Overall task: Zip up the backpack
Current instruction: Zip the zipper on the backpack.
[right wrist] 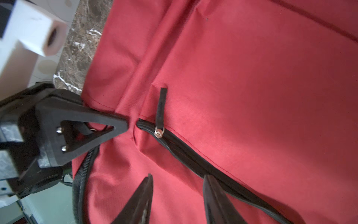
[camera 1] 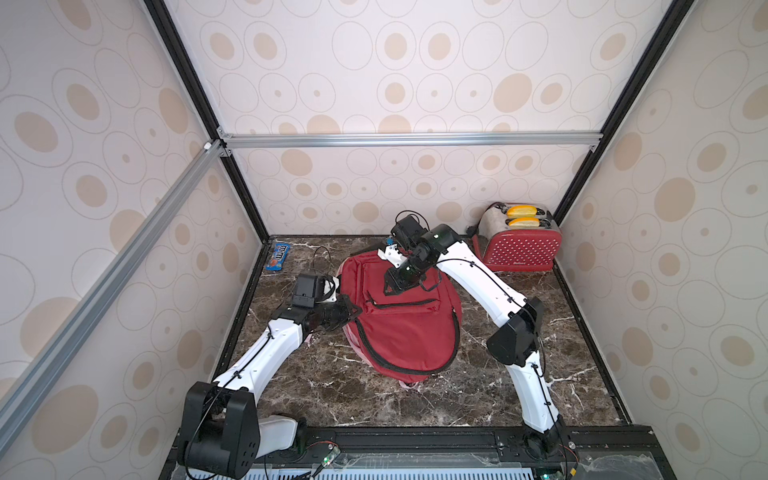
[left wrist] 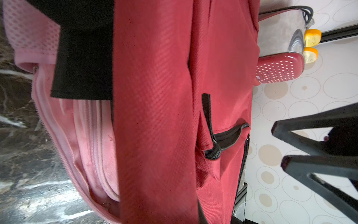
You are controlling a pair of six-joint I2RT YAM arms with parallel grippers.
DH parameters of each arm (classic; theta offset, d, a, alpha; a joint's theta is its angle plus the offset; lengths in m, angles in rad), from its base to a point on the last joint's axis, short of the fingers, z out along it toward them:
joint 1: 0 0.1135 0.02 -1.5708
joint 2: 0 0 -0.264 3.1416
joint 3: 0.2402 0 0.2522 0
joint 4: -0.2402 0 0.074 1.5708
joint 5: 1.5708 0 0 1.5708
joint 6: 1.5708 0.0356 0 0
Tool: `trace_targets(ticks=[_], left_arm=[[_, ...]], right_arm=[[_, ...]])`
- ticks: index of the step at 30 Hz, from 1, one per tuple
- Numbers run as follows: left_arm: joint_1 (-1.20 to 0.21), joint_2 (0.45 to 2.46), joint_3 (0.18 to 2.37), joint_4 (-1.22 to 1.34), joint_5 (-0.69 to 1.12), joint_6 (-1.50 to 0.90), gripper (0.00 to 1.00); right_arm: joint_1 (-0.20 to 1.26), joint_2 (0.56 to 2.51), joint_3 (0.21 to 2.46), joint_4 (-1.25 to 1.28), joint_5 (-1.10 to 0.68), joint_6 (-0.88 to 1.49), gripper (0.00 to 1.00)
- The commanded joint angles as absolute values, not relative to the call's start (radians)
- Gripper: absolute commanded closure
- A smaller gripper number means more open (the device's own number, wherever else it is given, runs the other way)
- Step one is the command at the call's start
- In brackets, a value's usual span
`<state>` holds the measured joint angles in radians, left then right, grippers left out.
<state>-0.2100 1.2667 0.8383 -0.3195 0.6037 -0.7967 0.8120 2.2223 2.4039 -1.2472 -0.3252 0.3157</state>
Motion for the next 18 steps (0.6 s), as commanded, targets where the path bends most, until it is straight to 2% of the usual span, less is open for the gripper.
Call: trace_targets(ticks=[1,18], left_arm=[[-0.227,1.235,0.89,-0.282,0.646,-0.828,1.0],[-0.269,1.194,0.865,-0.231,0.646,-0.88,1.0]], right_arm=[[0.832,2.228,2.423,-1.239,-0.369,0.324,0.52],[0.833,2.337,2.517,-1.238,-0.333,0.356,0.53]])
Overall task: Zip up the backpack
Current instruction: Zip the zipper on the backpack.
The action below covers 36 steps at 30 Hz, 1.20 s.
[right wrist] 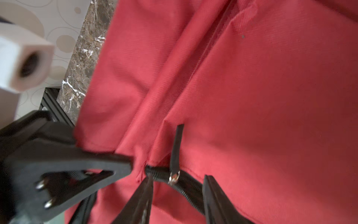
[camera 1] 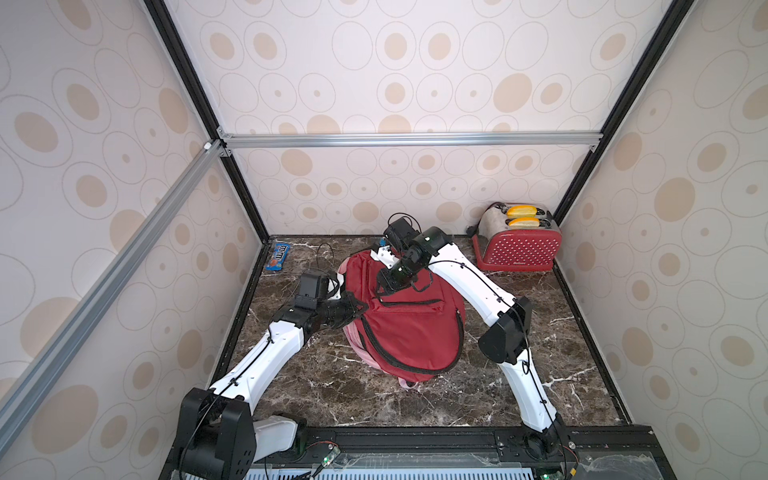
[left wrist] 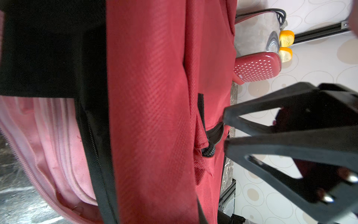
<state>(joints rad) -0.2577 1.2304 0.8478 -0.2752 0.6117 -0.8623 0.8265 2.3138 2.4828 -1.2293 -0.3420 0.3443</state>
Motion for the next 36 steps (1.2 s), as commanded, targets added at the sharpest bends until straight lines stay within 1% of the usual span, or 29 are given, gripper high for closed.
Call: trace_targets(ticks=[1,10,14,19,27,33,36], left_arm=[[-0.272,1.193,0.865,-0.23,0.646,-0.882,1.0],[-0.287,1.199,0.871,-0.226,0.647,-0.882,1.0],[-0.29,1.2,0.868,-0.225,0.647,-0.881,1.0],[-0.292,1.198,0.864,-0.225,0.648,-0.879,1.0],[-0.292,1.204,0.867,-0.22,0.647,-0.88,1.0],[-0.293,1.213,0.864,-0.222,0.641,-0.875,1.0],[-0.292,1.218,0.858,-0.223,0.635,-0.871,1.0]], right_arm=[[0.832,2.342,2.524,-1.237,-0.335,0.359,0.53],[0.833,2.365,2.542,-1.222,-0.352,0.371,0.54],[0.832,2.369,2.542,-1.213,-0.364,0.377,0.58],[0.832,2.385,2.542,-1.206,-0.385,0.384,0.68],[0.833,2.405,2.541,-1.2,-0.405,0.396,0.99],[0.832,2.389,2.534,-1.21,-0.381,0.391,1.0],[0.832,2.353,2.482,-1.188,-0.359,0.391,1.0]])
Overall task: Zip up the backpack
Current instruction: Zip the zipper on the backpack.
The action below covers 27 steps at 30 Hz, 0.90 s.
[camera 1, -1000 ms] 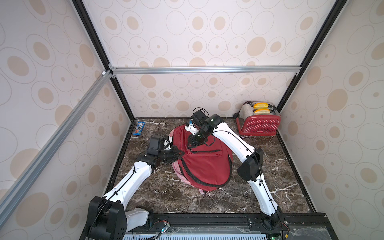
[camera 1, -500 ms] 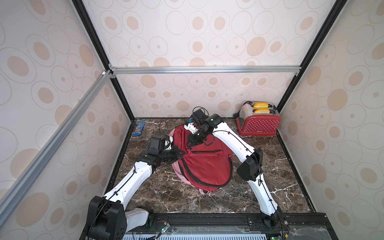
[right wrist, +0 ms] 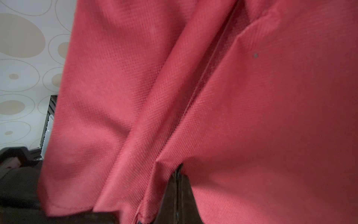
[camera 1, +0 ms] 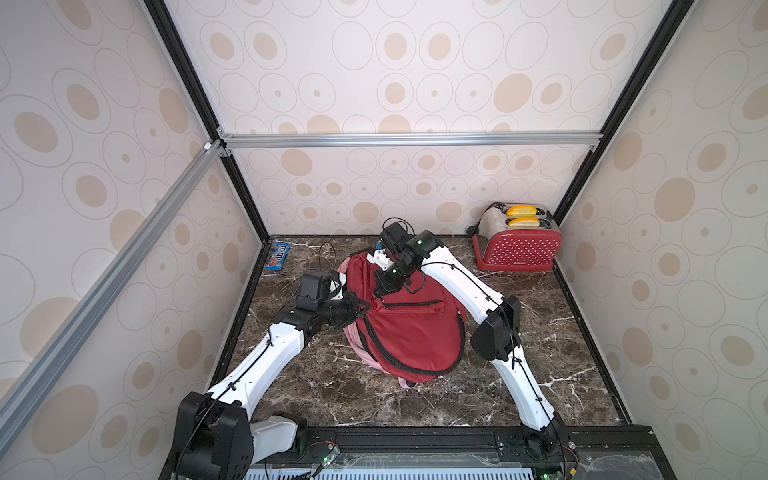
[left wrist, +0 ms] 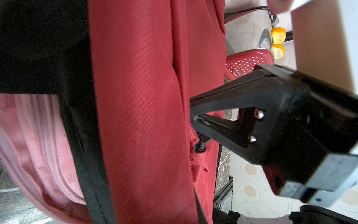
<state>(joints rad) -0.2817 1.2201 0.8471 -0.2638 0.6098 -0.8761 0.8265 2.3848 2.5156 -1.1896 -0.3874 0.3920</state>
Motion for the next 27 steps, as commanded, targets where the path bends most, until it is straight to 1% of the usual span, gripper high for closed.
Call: trace_targets(ticks=[1,7,20,27], left_arm=[[-0.292,1.218,0.855,-0.224,0.632,-0.871,1.0],[-0.292,1.218,0.835,-0.227,0.617,-0.867,1.0],[-0.293,1.221,0.809,-0.236,0.588,-0.859,1.0],[-0.292,1.216,0.798,-0.25,0.575,-0.854,1.0]], right_arm=[[0.83,2.335,2.45,-1.173,-0.351,0.394,1.0],[0.818,2.218,2.266,-1.058,-0.322,0.413,1.0],[0.785,2.112,2.122,-1.009,-0.302,0.411,1.0],[0.76,2.041,2.01,-0.976,-0.247,0.397,1.0]])
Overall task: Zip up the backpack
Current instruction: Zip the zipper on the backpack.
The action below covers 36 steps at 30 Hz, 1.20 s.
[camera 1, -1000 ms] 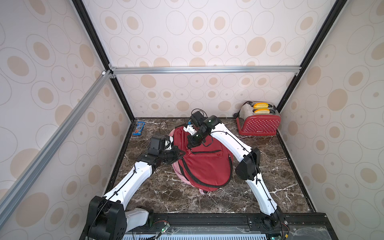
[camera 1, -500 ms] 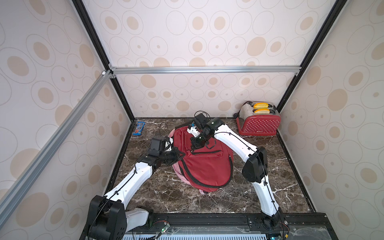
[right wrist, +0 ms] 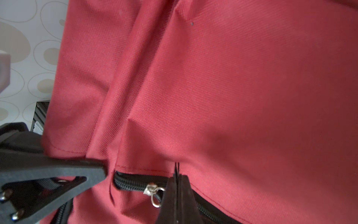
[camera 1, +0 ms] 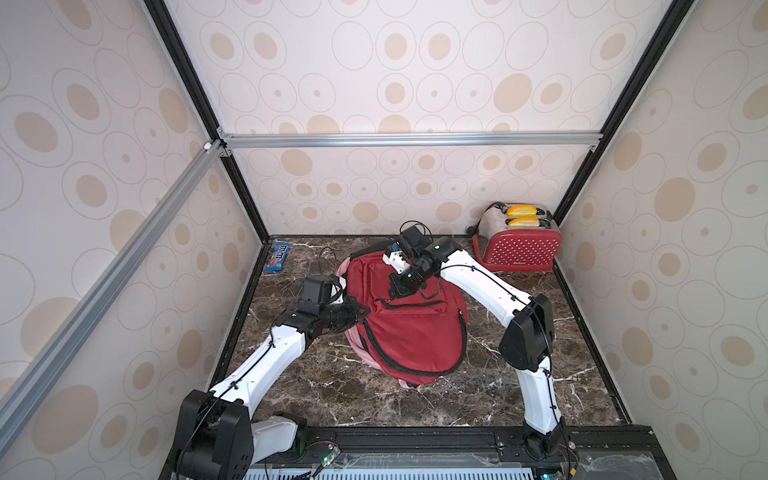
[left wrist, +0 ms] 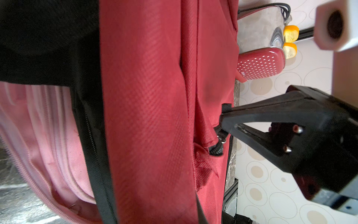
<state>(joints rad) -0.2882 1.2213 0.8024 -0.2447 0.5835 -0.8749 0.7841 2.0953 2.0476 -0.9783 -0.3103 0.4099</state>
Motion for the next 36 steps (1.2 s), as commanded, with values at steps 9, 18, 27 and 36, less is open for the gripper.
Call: trace_targets(ticks=[9,18,27,36], left_arm=[[-0.293,1.209,0.801,-0.261,0.565,-0.854,1.0],[-0.293,1.215,0.825,-0.25,0.575,-0.868,1.0],[-0.292,1.232,0.861,-0.259,0.58,-0.871,1.0],[-0.293,1.246,0.876,-0.259,0.574,-0.87,1.0]], right_arm=[[0.735,1.956,1.851,-0.891,-0.213,0.409,1.0],[0.734,1.969,1.811,-0.807,-0.301,0.451,1.0],[0.793,2.026,1.833,-0.788,-0.351,0.475,1.0],[0.827,2.02,1.775,-0.834,-0.326,0.436,1.0]])
